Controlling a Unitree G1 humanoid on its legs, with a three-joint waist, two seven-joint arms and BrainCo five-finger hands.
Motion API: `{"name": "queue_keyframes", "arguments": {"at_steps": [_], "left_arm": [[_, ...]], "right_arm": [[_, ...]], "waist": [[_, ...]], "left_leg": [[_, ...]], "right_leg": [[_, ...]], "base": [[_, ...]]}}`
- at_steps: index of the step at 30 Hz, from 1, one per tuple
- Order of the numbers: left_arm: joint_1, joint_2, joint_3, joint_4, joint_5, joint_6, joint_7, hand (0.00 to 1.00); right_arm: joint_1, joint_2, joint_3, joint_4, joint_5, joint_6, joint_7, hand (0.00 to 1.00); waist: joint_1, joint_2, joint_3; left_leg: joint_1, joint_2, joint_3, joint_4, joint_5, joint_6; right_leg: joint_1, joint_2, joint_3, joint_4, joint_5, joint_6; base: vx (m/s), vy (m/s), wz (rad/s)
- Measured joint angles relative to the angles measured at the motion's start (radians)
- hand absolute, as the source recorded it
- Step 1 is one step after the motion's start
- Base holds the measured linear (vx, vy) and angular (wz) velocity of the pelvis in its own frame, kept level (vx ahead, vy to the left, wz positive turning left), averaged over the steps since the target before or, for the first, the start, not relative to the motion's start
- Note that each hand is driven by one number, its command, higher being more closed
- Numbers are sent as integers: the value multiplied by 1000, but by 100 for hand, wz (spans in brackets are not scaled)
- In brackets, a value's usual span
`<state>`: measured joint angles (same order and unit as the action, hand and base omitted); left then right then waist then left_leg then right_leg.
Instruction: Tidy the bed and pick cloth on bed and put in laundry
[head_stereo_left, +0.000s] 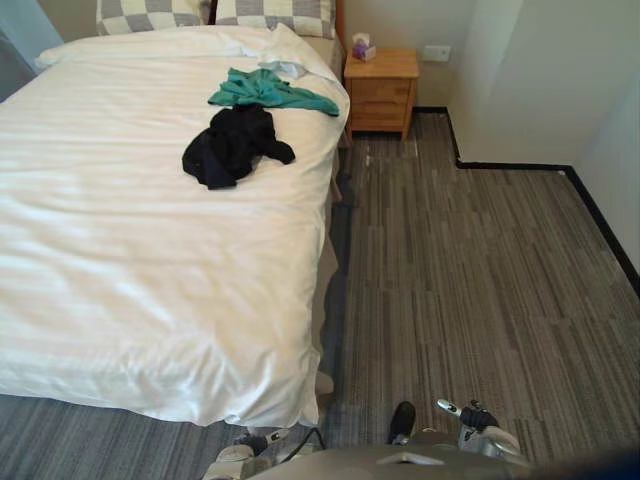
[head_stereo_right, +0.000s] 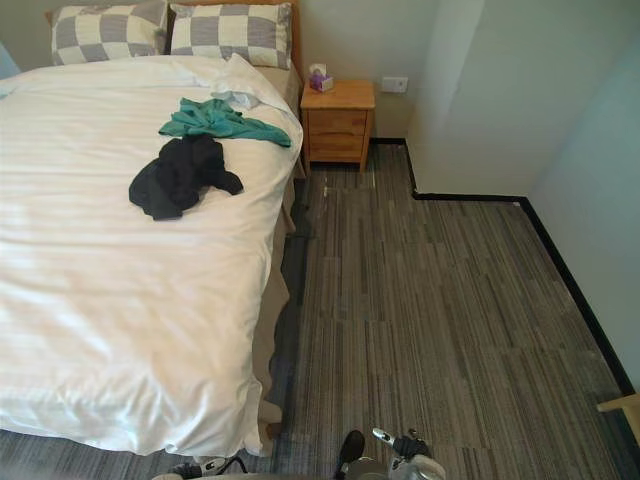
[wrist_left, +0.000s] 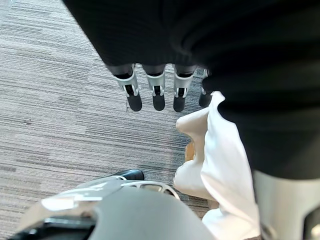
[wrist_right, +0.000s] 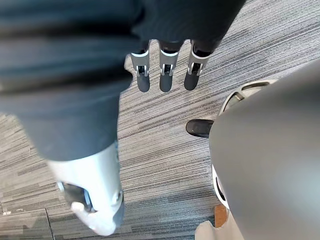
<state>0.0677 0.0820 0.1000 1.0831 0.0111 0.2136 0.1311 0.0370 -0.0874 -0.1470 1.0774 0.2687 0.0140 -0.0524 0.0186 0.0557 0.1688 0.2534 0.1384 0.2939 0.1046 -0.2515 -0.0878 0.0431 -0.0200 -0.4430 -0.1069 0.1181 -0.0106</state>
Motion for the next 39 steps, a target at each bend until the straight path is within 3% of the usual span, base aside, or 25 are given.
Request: {"name": "queue_keyframes", "arguments": {"at_steps": [2,5,8,9,10,11,13,15,16,17,18,19,20,22,24,27,30,32,33,34,35,36,37,39], "left_arm": [[-2,-2,11,0,-8,-4,-1,0],[8,0,40,1,-123,-29,-19,0],[29,4,40,-1,-198,-100,-44,0],[36,-2,41,-3,-199,-132,-44,0],[45,5,41,-4,-208,-180,-46,0],[49,10,41,-5,-224,-201,-46,0],[53,26,37,-5,-287,-257,-42,0],[48,26,37,-5,-308,-265,-32,0],[46,19,39,-5,-318,-265,-19,0],[51,13,41,-5,-322,-261,-16,0],[65,7,46,-6,-324,-259,-15,0],[82,-6,71,-10,-325,-257,-16,0],[101,-17,87,-11,-331,-253,-16,0],[162,-47,129,-23,-379,-234,-16,0],[195,-51,130,-23,-402,-221,-18,0],[242,-72,150,-28,-428,-220,-50,0],[240,-97,156,-48,-428,-223,-91,0],[252,-92,154,-95,-431,-226,-136,0],[241,-81,147,-116,-433,-227,-152,0],[221,-73,150,-123,-427,-224,-157,0],[212,-68,156,-125,-433,-220,-157,0],[186,-72,171,-129,-437,-216,-156,0],[167,-69,183,-130,-454,-200,-154,0],[131,-56,185,-134,-461,-174,-146,0]], "right_arm": [[6,1,0,-8,1,-9,4,0],[45,12,-8,-57,35,-72,31,0],[90,39,-48,-104,102,-141,65,0],[96,39,-63,-113,113,-160,82,0],[115,49,-79,-130,137,-203,111,0],[121,57,-80,-134,147,-224,124,0],[128,70,-77,-126,164,-282,171,0],[127,65,-76,-124,152,-310,193,0],[125,56,-76,-125,138,-320,197,0],[121,42,-72,-125,135,-322,197,0],[120,31,-64,-126,124,-322,197,0],[116,26,-47,-135,118,-322,197,0],[114,27,-35,-151,115,-323,198,0],[89,29,-34,-173,98,-328,201,0],[71,44,-32,-173,80,-331,209,0],[40,49,-33,-168,49,-338,226,0],[40,47,-30,-168,-3,-337,231,0],[60,48,-15,-166,-48,-337,234,0],[65,46,-13,-149,-65,-339,238,0],[77,48,-13,-148,-76,-339,237,0],[80,53,-12,-148,-78,-338,236,0],[82,55,-18,-149,-94,-337,231,0],[69,71,-23,-152,-97,-329,226,0],[62,95,-43,-152,-99,-316,225,0]], "waist": [[-3,-1,1],[-9,-3,2],[-12,-7,6],[-11,0,10],[-10,-18,15],[-11,-29,21],[-26,-57,30],[-34,-56,32],[-39,-40,40],[-37,-27,48],[-25,-22,50],[-18,-16,56],[-8,-22,62],[29,-7,63],[54,-16,68],[67,-31,72],[85,-31,75],[80,-35,70],[72,-31,66],[64,-23,51],[62,-27,40],[75,-18,20],[88,-26,18],[84,-44,12]], "left_leg": [[-2,6,9,1,-1,-1],[-31,14,52,3,-3,-5],[-51,26,114,8,1,-11],[-50,36,158,10,2,-13],[-37,39,225,27,1,-17],[-27,38,249,41,-3,-23],[-21,52,287,122,-10,-33],[-55,88,290,243,-9,-33],[-98,122,273,370,1,-17],[-157,163,222,531,50,24],[-203,175,163,636,127,68],[-258,182,95,739,240,86],[-294,180,43,809,284,86],[-421,125,-108,981,138,62],[-492,69,-161,978,80,55],[-557,18,-132,800,46,48],[-586,-8,-74,637,47,47],[-550,6,103,486,95,46],[-509,14,255,383,148,68],[-470,22,392,304,176,137],[-459,11,441,290,147,204],[-445,6,486,278,88,279],[-433,-5,491,271,53,283],[-397,-32,478,264,27,280]], "right_leg": [[-8,8,6,0,0,-1],[-53,17,24,1,0,-3],[-101,19,6,21,-20,-25],[-137,-4,-60,105,-75,-35],[-199,-86,-169,296,-164,-45],[-213,-106,-175,357,-190,-49],[-232,-120,-121,450,-246,-64],[-235,-107,-97,457,-266,-73],[-223,-87,-81,443,-273,-78],[-203,-60,-59,421,-281,-77],[-187,-44,-33,406,-282,-80],[-162,-26,8,387,-282,-85],[-148,-13,42,379,-281,-103],[-110,40,149,369,-303,-137],[-54,63,215,333,-301,-140],[17,71,305,285,-305,-101],[86,65,354,245,-321,-86],[147,46,327,218,-368,-66],[191,36,285,190,-383,-35],[222,34,253,171,-409,4],[227,24,227,173,-420,28],[229,12,162,177,-411,77],[241,1,121,185,-399,95],[236,-33,78,273,-381,127]], "base": [[63,41,-13],[59,48,-28],[44,50,-29],[49,65,-74],[86,59,-84],[117,23,-84],[147,-99,-61],[146,-176,-52],[169,-201,-56],[168,-213,-72],[153,-174,-83],[140,-126,-85],[189,-55,-114],[261,-45,-158],[264,-25,-125],[208,25,-84],[353,120,-51],[421,157,31],[487,154,78],[519,162,84],[545,155,60],[526,137,15],[620,153,4],[491,159,10]]}}
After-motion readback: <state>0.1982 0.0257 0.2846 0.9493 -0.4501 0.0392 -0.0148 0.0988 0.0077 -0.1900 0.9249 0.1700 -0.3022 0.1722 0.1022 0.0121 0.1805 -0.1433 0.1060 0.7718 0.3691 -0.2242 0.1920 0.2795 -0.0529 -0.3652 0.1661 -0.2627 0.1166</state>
